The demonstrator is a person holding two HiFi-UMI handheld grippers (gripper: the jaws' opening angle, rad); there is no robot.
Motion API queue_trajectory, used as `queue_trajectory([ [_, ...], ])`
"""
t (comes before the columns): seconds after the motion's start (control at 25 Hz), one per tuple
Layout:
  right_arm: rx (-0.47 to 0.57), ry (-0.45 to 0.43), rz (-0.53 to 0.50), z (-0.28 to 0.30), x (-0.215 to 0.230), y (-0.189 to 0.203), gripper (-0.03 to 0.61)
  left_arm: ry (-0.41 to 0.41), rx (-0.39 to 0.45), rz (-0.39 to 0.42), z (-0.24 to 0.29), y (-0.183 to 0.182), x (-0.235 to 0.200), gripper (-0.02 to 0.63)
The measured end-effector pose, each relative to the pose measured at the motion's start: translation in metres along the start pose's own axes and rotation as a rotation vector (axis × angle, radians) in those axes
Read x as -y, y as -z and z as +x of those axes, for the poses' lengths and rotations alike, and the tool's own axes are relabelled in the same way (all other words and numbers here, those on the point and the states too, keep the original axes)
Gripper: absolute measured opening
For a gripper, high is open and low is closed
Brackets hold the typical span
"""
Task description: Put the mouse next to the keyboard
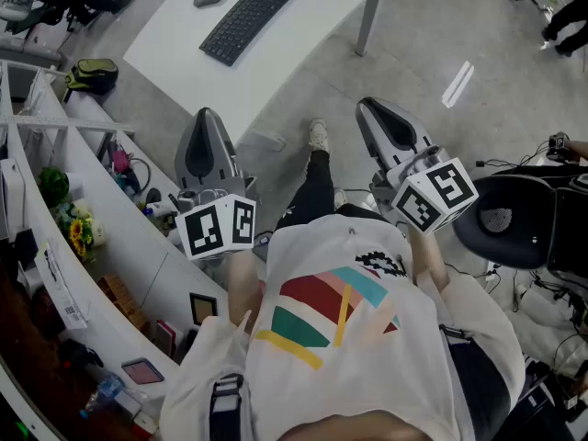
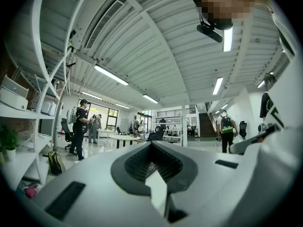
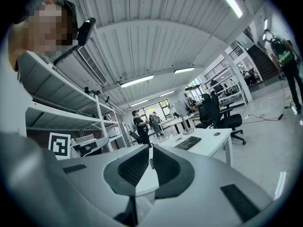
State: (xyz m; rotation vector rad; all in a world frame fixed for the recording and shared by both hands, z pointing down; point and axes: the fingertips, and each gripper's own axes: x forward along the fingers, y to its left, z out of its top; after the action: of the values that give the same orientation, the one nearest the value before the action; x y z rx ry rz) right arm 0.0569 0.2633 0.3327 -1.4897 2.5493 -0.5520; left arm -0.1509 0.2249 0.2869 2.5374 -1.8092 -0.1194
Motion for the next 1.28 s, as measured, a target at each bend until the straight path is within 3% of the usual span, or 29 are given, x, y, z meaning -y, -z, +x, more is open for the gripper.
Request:
queue_trajectory([
  [0.2,-0.008,-0.038,-0.037,0.032,0.024,-0.008,0.012,0.005,0.004,-0.009,0.044,0.014,0.001,0.041],
  [0.44,-0.007,-0.037,-0.061,0.102,0.080,-0.039,0.014,-0.013,0.013,-0.043,0.135,0.024,-0.011,0.041],
  [0.64,0.010,-0.120,-0.135,0.198,0.120,-0.088,0.132,-0.057,0.034,-0.038,0.226,0.016,-0.034,0.041],
  [0.76,0.012,-0.155,-0.169,0.252,0.139,-0.112,0.146,-0.086,0.036,-0.026,0.268,0.012,-0.048,0.041],
  [1.0,0.008,-0.198,-0.115,0.312,0.183,-0.136,0.146,-0.129,0.020,-0.001,0.326,0.012,-0.053,0.041],
  [1.08,-0.020,-0.217,-0.092,0.318,0.194,-0.129,0.145,-0.153,0.003,0.016,0.333,0.017,-0.049,0.041],
  [1.2,-0.122,-0.326,-0.049,0.322,0.203,-0.114,0.144,-0.200,-0.014,0.026,0.340,0.022,-0.040,0.041],
  [1.28,-0.161,-0.382,-0.075,0.326,0.203,-0.115,0.144,-0.237,-0.007,0.021,0.342,0.019,-0.035,0.041],
])
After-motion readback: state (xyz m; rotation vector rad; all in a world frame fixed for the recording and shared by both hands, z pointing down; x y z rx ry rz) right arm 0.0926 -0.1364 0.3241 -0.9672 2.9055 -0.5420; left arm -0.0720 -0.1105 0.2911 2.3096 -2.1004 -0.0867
